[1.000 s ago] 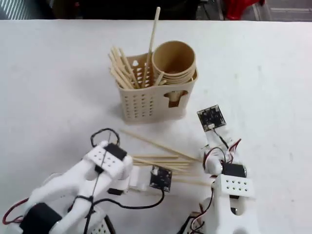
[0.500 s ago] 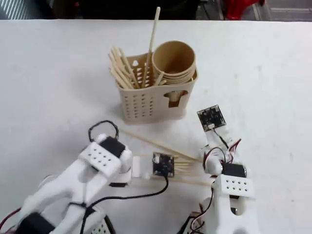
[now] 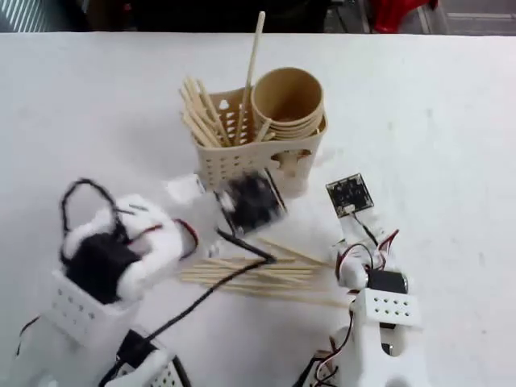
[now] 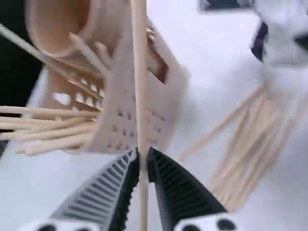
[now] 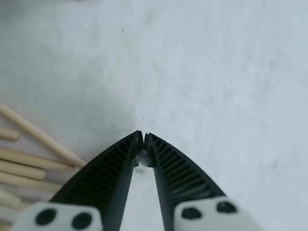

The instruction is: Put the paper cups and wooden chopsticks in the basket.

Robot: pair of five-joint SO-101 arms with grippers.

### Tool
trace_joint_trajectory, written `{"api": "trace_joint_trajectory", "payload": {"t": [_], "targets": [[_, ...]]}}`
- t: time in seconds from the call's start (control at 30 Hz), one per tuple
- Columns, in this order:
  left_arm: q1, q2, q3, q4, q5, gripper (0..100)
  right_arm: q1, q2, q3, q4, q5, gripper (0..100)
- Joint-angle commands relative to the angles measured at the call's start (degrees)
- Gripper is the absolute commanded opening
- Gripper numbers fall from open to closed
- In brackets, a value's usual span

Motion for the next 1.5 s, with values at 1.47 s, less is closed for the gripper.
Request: {"api": "trace_joint_trajectory", "payload": {"t": [1.47], "targets": [[-12.88,-4.53,5.80,-24.09,26.37,2,-0.13,-0.92,-0.18,-1.19,0.35,1.9]]}}
